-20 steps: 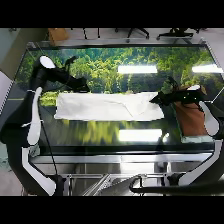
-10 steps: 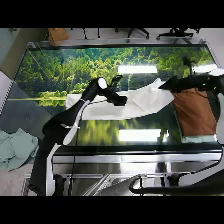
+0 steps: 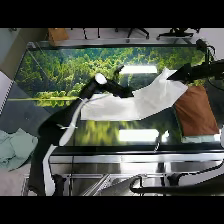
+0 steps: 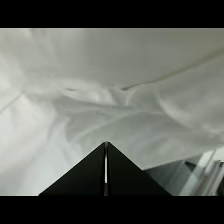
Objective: Fold the shirts.
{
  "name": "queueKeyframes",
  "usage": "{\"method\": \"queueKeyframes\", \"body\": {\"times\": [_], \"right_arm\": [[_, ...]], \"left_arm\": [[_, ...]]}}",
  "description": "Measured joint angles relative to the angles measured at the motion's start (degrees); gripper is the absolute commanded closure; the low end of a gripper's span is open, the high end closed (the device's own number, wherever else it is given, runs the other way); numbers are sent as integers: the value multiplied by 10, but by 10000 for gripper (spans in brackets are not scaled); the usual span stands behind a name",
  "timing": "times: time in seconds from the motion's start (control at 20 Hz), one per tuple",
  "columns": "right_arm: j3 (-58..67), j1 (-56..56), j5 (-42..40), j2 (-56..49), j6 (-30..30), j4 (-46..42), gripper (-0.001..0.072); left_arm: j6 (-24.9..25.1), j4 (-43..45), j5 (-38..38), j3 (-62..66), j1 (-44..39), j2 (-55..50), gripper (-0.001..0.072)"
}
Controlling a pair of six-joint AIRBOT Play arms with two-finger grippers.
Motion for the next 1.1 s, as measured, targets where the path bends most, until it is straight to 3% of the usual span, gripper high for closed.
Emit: {"method": "queueKeyframes", "body": {"times": [0.2, 0.35, 0.4, 0.45, 0.5, 0.6, 0.7, 0.85, 1.05, 1.1], "right_arm": [[2, 80, -41, 0, 14, 0, 691], [3, 205, -143, -15, 23, 2, 684], [3, 259, -199, -27, 24, -1, 562], [3, 312, -258, -43, 26, -5, 382], [3, 367, -322, -65, 25, -16, 292], [3, 475, -450, -123, 25, -58, 300], [3, 547, -523, -168, 25, -118, 323], [3, 582, -536, -180, 55, -218, 323], [3, 526, -451, -119, 101, -301, 313], [3, 501, -421, -97, 108, -311, 263]], "left_arm": [[45, -87, -75, -16, 127, 146, 687], [65, -153, -122, -20, 215, 248, 687], [70, -167, -134, -21, 240, 278, 687], [76, -178, -147, -21, 259, 303, 687], [81, -186, -159, -22, 276, 326, 687], [91, -197, -177, -22, 296, 360, 687], [97, -202, -190, -22, 305, 380, 687], [102, -207, -205, -22, 310, 392, 687], [106, -210, -218, -22, 312, 395, 687], [106, -210, -219, -22, 312, 396, 687]]}}
